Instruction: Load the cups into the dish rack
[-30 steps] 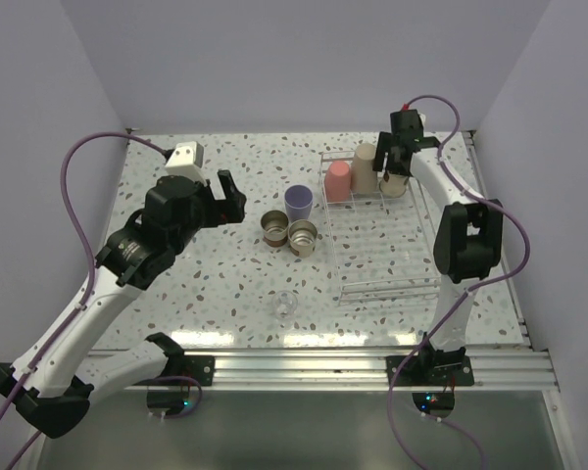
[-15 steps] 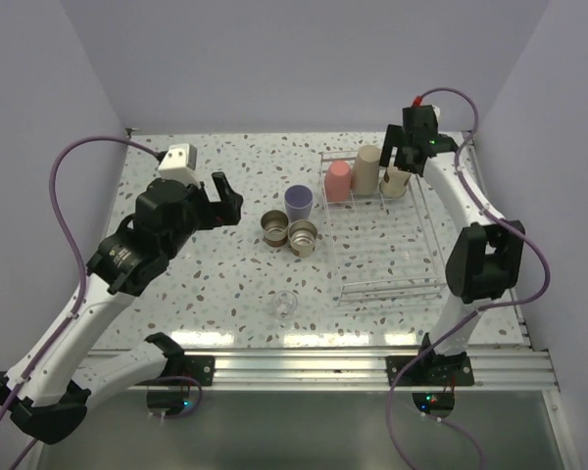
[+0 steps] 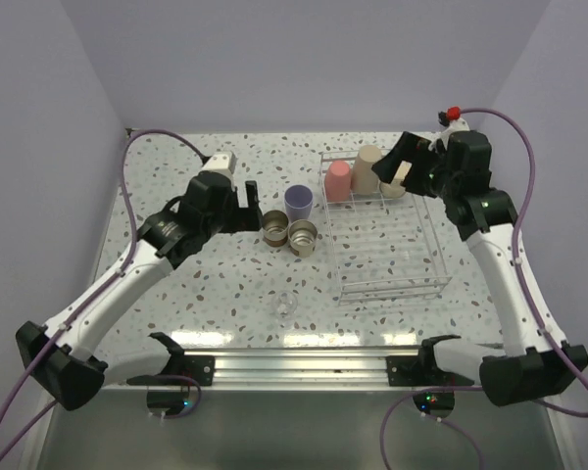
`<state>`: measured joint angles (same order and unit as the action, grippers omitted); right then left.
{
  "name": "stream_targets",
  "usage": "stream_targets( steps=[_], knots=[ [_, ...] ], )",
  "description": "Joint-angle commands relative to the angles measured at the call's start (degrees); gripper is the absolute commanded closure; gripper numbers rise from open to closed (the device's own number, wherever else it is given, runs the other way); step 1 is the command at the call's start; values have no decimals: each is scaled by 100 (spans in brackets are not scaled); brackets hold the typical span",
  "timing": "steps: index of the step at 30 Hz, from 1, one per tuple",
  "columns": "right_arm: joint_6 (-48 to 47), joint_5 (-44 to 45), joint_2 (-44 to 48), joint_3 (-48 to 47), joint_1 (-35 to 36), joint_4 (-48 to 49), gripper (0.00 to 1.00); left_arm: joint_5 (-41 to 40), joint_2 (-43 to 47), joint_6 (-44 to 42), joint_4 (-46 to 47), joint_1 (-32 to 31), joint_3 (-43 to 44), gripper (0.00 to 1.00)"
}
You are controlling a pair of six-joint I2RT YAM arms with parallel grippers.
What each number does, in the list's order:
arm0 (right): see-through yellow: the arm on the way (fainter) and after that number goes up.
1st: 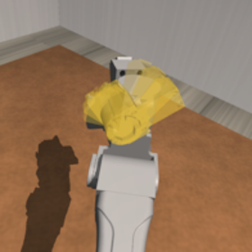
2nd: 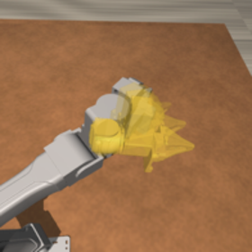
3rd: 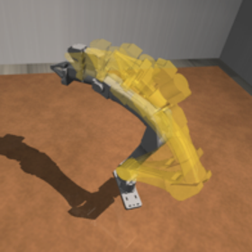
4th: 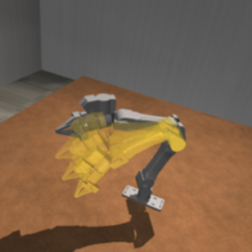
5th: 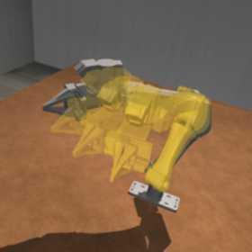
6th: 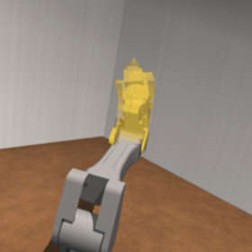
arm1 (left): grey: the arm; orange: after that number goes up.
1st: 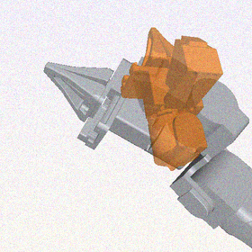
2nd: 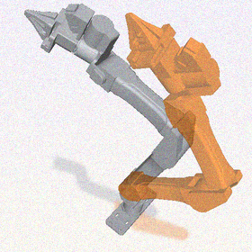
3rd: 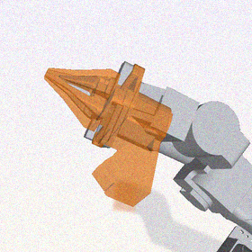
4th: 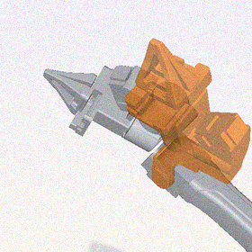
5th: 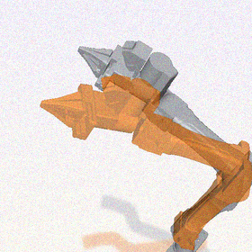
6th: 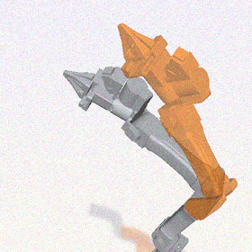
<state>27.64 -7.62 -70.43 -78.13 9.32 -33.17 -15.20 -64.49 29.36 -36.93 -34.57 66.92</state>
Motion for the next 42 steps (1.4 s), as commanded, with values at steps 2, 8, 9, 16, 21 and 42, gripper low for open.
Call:
stream_targets(
  steps=[2,8,9,16,21,42],
  knots=[
    [426,-1206,758,166,175,57,2,175,-704,8,212,38,6,1],
    [471,-1252,1557,262,175,-849,2,105,-1820,-115,353,55,453,2],
    [418,-1225,1655,289,167,-901,2,53,-1970,-159,318,73,532,3],
    [233,-1181,1981,351,210,-1412,2,17,-2595,8,518,108,428,8],
    [189,-1163,1937,316,456,-1420,2,9,-2735,183,819,187,296,11],
    [110,-1058,1858,386,755,-1262,2,-105,-3220,245,740,450,727,100]
  ],
)
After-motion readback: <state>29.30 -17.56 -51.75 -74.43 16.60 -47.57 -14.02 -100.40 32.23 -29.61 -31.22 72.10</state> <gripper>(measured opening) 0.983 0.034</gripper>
